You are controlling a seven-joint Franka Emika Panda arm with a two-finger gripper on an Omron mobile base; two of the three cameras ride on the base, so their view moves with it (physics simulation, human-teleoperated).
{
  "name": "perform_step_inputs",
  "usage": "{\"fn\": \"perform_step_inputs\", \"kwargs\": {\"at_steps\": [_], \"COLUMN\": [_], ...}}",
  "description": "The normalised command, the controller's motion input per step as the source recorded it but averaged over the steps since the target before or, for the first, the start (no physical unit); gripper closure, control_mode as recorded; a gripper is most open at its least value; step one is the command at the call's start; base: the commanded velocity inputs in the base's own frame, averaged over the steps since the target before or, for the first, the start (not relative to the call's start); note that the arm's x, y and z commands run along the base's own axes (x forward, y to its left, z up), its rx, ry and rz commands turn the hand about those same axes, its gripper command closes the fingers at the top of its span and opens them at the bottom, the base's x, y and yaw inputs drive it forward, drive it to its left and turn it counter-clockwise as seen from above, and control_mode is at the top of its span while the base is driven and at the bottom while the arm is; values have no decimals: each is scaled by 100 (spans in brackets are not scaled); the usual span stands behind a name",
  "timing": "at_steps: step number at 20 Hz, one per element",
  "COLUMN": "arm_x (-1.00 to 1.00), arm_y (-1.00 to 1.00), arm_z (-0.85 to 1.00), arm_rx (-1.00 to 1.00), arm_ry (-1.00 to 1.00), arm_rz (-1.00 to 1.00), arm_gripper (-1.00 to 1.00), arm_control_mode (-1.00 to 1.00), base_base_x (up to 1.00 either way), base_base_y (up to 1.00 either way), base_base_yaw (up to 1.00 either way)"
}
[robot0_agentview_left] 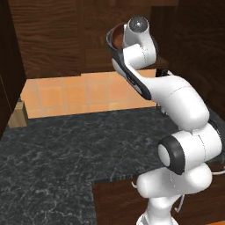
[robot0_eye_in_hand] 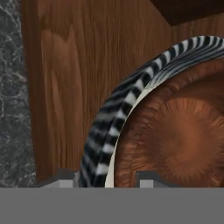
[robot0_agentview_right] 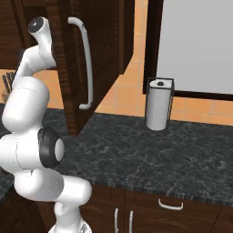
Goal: Pick up the bowls on the counter and stack them on top of one another in the open cabinet. Place the smaller bowl on top of the larger bowl.
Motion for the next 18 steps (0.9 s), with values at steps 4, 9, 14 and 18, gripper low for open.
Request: {"fn": "perform_step_inputs", "kwargs": {"at_steps": [4, 9, 14, 18], "arm_x": [100, 100, 83, 1], "arm_y": [-10, -5, -2, 0], "arm_z": [-7, -3, -3, -5], "arm_rx": [-4, -3, -3, -4], "arm_ry": [0, 0, 0, -11], "arm_rz": [0, 0, 0, 0], "arm_gripper": [100, 100, -100, -100], "arm_control_mode": [-100, -100, -100, -100], "base_base_x": [0, 0, 0, 0], "base_base_y": [0, 0, 0, 0], "base_base_yaw": [0, 0, 0, 0]}}
